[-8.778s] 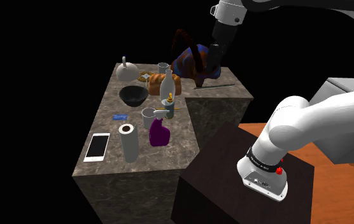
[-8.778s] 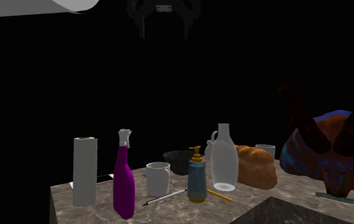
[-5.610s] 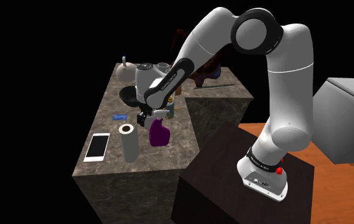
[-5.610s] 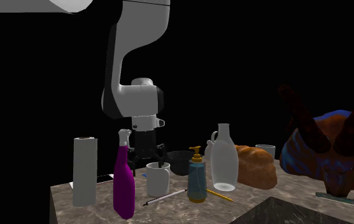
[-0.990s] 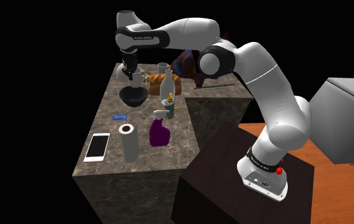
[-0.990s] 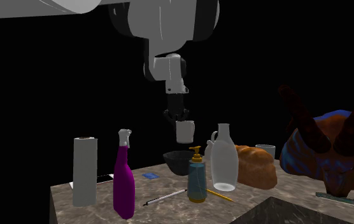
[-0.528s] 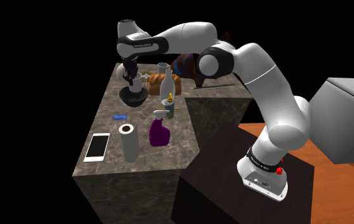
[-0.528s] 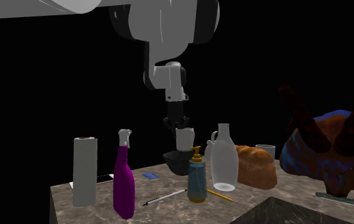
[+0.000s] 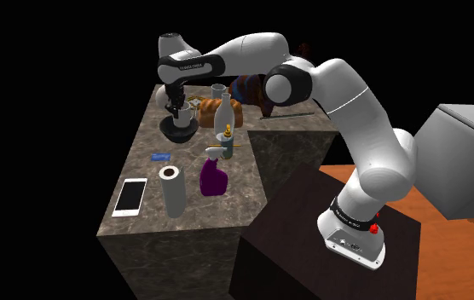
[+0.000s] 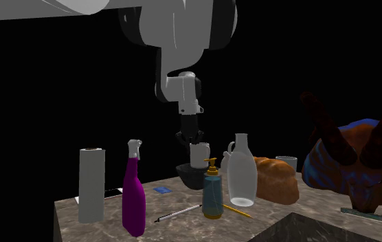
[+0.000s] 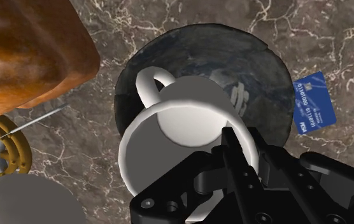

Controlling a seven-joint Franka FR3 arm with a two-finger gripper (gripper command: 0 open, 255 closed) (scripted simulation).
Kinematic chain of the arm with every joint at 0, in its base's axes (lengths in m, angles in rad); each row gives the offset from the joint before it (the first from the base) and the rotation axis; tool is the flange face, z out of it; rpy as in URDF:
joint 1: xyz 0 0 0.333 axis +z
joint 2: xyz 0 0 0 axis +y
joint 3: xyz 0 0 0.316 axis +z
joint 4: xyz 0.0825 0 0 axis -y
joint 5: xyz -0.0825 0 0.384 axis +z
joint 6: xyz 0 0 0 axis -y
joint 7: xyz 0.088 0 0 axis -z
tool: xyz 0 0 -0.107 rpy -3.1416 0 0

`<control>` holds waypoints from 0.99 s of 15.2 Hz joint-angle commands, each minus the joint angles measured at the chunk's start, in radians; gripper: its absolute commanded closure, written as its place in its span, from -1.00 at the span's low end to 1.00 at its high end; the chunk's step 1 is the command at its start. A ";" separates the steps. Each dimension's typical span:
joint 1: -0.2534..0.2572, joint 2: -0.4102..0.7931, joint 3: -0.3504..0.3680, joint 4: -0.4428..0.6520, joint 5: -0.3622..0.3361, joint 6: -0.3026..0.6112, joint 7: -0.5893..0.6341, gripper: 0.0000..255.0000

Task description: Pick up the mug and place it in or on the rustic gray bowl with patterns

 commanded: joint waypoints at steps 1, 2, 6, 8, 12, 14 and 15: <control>0.000 0.000 0.000 0.000 0.000 0.000 0.000 1.00; 0.000 0.000 0.000 0.000 0.000 0.000 0.000 1.00; 0.000 0.000 0.000 -0.001 0.000 0.001 0.000 -1.00; 0.000 0.000 0.000 -0.001 0.000 0.001 0.000 -1.00; 0.002 -0.044 0.003 0.024 0.003 -0.067 -0.002 -1.00; 0.003 -0.053 0.004 0.034 0.004 -0.086 -0.003 -1.00; 0.003 -0.053 0.004 0.033 0.004 -0.086 -0.003 -1.00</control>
